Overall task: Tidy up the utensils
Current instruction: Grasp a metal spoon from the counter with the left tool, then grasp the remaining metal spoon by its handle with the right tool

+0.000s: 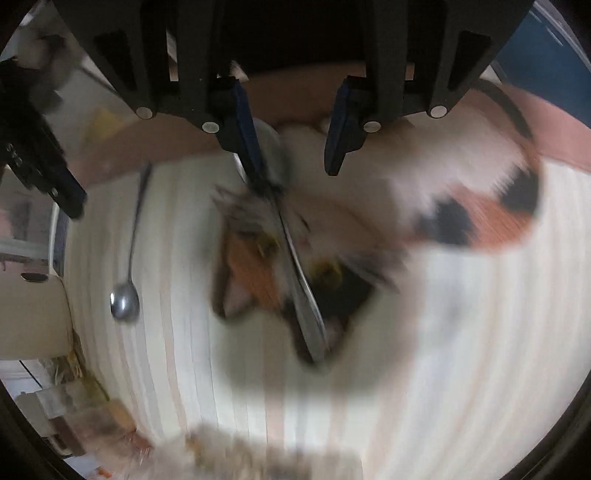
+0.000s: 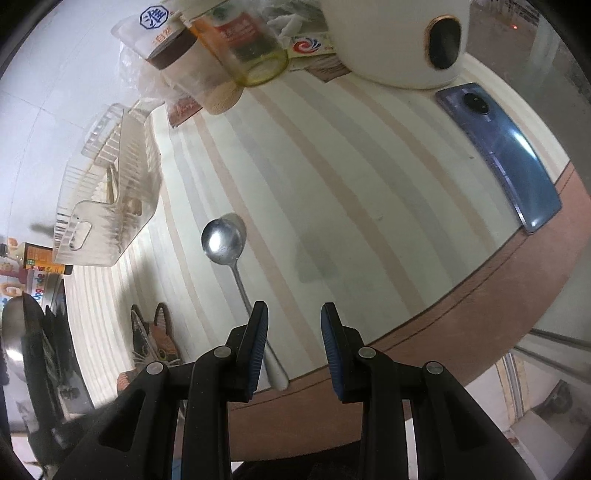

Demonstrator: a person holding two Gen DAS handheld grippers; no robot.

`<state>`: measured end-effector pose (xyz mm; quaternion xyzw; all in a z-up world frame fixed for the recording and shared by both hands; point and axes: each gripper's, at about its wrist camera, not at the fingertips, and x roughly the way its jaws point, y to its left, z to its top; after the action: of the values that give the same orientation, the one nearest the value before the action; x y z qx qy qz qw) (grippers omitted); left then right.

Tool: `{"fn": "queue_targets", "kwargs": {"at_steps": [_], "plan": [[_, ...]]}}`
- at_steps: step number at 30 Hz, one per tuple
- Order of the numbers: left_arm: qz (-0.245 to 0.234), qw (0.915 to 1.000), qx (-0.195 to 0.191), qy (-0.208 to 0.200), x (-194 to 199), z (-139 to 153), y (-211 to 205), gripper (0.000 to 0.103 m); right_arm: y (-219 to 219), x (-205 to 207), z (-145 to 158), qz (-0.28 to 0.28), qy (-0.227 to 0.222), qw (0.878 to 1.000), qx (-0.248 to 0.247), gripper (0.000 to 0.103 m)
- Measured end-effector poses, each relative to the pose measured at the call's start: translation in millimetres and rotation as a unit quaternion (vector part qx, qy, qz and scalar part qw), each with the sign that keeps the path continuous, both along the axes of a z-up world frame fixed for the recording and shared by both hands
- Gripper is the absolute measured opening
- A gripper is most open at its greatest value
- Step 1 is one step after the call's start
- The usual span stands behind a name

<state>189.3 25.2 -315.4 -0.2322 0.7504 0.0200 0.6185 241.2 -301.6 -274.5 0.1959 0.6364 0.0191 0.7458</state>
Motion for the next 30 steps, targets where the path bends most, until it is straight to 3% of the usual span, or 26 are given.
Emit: {"fn": "queue_targets", "kwargs": {"at_steps": [1, 3, 5, 9, 13, 14, 16, 20, 22, 28, 30], "plan": [[0.006, 0.9995, -0.02, 0.023, -1, -7, -7, 0.034, 3, 1, -1, 0.0, 0.0, 1.0, -0.001, 0.032], [0.012, 0.9983, -0.028, 0.049, -3, -15, -11, 0.046, 6, 1, -2, 0.001, -0.001, 1.0, -0.006, 0.032], [0.014, 0.9988, -0.015, 0.045, 0, -14, -15, 0.051, 8, 1, -2, 0.003, -0.004, 1.0, -0.01, 0.032], [0.012, 0.9983, 0.015, 0.055, 3, -18, -35, 0.051, 7, -1, 1, 0.002, -0.009, 1.0, -0.018, 0.032], [-0.015, 0.9976, 0.058, 0.033, 22, -15, -69, 0.046, -1, -4, -1, -0.01, -0.007, 1.0, -0.016, 0.032], [-0.028, 0.9965, 0.074, 0.027, 32, -14, -76, 0.036, -3, -5, -1, -0.012, -0.007, 1.0, -0.016, 0.032], [-0.055, 0.9942, 0.092, 0.01, 44, -11, -107, 0.033, -5, -6, -2, -0.016, -0.007, 1.0, -0.014, 0.032], [-0.083, 0.9908, 0.107, -0.011, 55, -4, -102, 0.032, -6, -5, -5, -0.017, -0.008, 1.0, -0.005, 0.032], [-0.093, 0.9858, 0.138, -0.023, 56, -1, -93, 0.032, -2, -1, -6, -0.004, -0.007, 1.0, 0.002, 0.032], [-0.067, 0.9832, 0.164, -0.045, 65, 1, -63, 0.032, 39, 21, -12, 0.065, -0.026, 0.998, -0.002, 0.035], [-0.067, 0.981, 0.174, -0.054, 64, 3, -58, 0.032, 54, 29, -18, 0.089, -0.031, 0.995, -0.009, 0.04]]}}
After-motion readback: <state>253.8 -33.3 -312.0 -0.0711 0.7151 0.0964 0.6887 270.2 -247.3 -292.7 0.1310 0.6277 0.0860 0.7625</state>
